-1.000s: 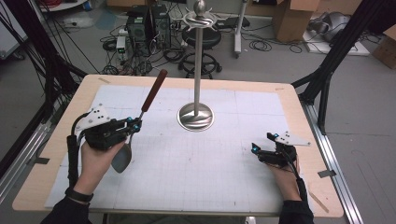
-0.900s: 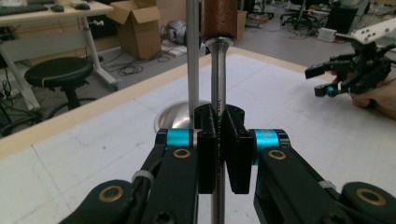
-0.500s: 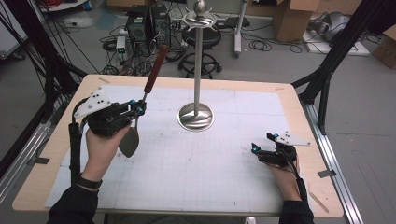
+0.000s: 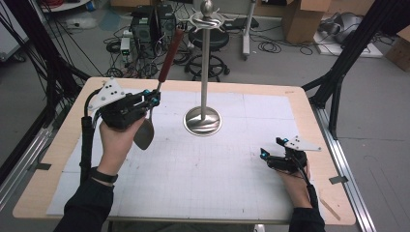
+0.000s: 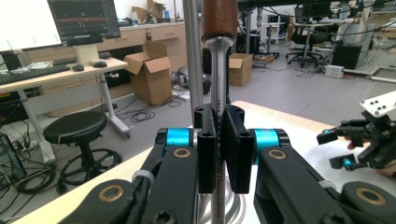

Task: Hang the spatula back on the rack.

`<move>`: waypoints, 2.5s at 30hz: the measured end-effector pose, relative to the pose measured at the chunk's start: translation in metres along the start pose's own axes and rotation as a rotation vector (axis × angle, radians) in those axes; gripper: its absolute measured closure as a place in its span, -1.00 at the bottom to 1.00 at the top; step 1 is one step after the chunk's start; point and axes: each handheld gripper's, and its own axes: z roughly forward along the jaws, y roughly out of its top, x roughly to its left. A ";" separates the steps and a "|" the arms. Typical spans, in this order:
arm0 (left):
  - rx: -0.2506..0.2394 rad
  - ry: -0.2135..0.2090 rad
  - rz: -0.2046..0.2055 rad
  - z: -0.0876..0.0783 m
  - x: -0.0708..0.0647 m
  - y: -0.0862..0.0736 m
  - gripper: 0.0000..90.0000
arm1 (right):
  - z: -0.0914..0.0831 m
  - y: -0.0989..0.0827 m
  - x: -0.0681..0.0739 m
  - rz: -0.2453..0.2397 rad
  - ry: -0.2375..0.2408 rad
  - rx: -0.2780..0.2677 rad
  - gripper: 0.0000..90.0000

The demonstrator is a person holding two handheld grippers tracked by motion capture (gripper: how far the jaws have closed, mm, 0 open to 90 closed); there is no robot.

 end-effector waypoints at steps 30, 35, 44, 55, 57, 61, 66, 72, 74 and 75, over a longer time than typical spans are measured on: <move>0.006 0.026 0.013 0.041 0.004 0.005 0.87 | 0.000 0.000 0.000 -0.002 0.002 0.000 -0.56; 0.009 0.031 0.013 0.047 0.004 0.004 0.87 | 0.000 0.000 0.000 -0.001 0.002 0.001 -0.56; 0.006 0.059 0.008 0.055 0.007 0.001 0.87 | 0.000 0.000 0.000 -0.006 0.004 -0.001 -0.56; -0.023 0.062 -0.008 0.071 0.013 -0.005 0.87 | 0.000 0.000 0.000 -0.006 0.004 0.000 -0.56; -0.018 0.060 -0.016 0.075 0.013 -0.007 0.87 | 0.000 0.000 0.000 -0.006 0.005 0.001 -0.56; -0.007 0.058 -0.024 0.082 0.012 -0.009 0.87 | 0.000 0.000 0.000 -0.007 0.005 0.001 -0.56; 0.010 0.059 -0.020 0.086 0.013 -0.011 0.87 | 0.000 0.000 0.000 -0.006 0.006 0.001 -0.56; 0.016 0.065 -0.017 0.090 0.012 -0.012 0.87 | 0.000 0.000 0.000 -0.005 0.008 0.004 -0.56; 0.020 0.068 -0.013 0.091 0.012 -0.012 0.87 | 0.000 0.000 0.000 -0.008 0.007 0.001 -0.56; 0.026 0.069 -0.012 0.092 0.012 -0.012 0.87 | 0.000 0.000 0.000 -0.008 0.007 0.001 -0.56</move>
